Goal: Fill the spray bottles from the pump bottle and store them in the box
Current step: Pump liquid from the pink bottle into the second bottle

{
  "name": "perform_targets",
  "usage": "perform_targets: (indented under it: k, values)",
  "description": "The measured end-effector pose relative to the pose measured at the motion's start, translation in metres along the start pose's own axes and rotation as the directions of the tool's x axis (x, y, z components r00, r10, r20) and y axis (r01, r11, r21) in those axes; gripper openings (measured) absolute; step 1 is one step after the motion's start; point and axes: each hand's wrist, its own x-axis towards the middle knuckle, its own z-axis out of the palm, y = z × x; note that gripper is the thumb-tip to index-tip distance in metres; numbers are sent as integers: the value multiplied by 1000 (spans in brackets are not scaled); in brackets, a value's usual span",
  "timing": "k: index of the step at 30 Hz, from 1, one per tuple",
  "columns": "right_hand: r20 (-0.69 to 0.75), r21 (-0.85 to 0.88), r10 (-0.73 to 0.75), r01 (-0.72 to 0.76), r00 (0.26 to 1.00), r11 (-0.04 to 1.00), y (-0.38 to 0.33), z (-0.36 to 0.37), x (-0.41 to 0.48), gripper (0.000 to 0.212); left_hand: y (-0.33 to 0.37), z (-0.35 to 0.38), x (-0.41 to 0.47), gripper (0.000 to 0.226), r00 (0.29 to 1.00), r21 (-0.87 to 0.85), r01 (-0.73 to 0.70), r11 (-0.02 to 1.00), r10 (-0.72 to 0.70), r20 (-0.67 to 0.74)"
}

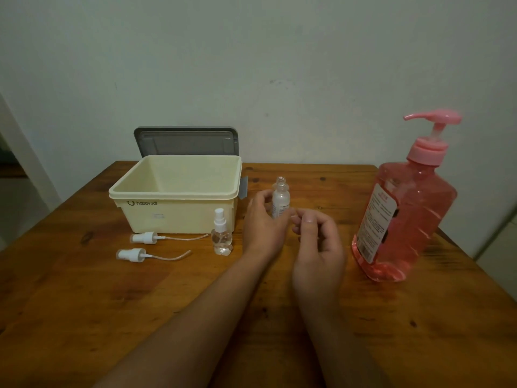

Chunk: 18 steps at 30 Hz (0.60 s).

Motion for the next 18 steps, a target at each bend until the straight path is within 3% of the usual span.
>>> perform_targets:
  k: [8, 18]
  values:
    - [0, -10, -99, 99, 995, 995, -21, -12, 18, 16, 8, -2, -3, 41, 1000, -81, -23, 996, 23, 4]
    - [-11, -99, -292, 289, 956, 952, -54, -43, 50, 12, 55, 1, -29, 43, 973, -238, -118, 964, 160, 168]
